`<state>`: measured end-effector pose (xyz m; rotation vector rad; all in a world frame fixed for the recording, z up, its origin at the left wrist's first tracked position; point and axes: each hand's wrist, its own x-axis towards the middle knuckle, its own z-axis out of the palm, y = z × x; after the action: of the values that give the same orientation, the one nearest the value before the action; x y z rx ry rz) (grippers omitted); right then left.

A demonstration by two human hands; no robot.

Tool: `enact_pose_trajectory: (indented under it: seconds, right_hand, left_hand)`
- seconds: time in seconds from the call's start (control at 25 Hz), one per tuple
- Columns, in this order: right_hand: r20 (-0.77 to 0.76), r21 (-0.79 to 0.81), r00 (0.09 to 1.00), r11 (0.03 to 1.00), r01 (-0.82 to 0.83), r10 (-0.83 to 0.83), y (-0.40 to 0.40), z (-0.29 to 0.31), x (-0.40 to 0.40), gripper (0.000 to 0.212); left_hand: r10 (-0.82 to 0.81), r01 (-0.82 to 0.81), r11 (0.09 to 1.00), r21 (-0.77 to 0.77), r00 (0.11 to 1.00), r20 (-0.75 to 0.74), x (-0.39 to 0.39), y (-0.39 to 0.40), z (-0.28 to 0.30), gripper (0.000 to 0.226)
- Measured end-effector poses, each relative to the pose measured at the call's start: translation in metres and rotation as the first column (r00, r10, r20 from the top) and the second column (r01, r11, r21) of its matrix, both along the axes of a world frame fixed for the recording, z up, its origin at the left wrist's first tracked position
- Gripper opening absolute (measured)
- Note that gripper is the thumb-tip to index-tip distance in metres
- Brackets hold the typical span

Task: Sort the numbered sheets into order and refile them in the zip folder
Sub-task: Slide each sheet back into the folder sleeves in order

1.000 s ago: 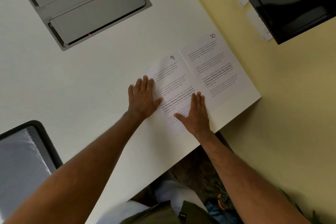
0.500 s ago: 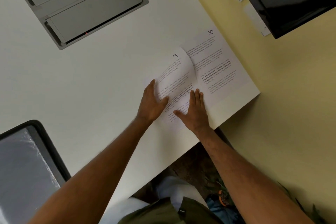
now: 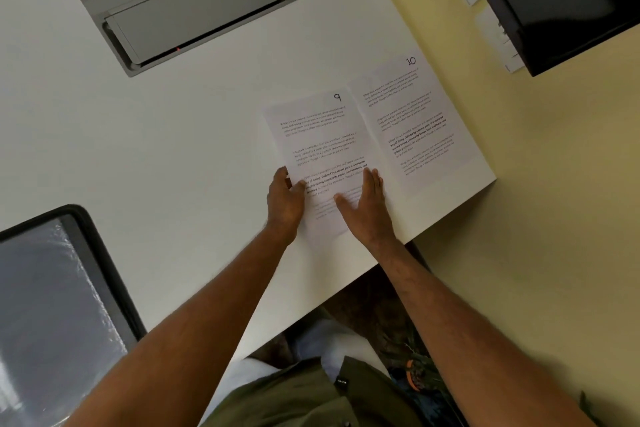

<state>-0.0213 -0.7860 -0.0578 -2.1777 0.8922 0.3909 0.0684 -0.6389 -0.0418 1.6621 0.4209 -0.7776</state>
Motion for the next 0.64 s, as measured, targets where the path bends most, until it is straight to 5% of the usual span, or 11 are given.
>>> enact_pose_trajectory:
  seconds: [0.4,0.56,0.64]
  right_hand:
    - [0.089,0.211,0.972,0.958,0.195,-0.217,0.056,0.023,-0.003,0.072]
    - [-0.016,0.483,0.885,0.771,0.414,-0.465,0.095,0.037,0.009,0.057]
    - [-0.089,0.567,0.884,0.706,0.423,-0.458,0.119,0.039,0.013,0.042]
  left_hand:
    - [-0.004,0.004,1.0,-0.003,1.0,-0.012,0.013,0.114,0.025,0.036]
    - [-0.037,0.027,0.997,-0.067,0.988,-0.147,-0.001,0.188,0.044,0.032]
    - [-0.065,0.056,0.997,-0.059,0.983,-0.169,-0.012,0.227,0.047,0.031]
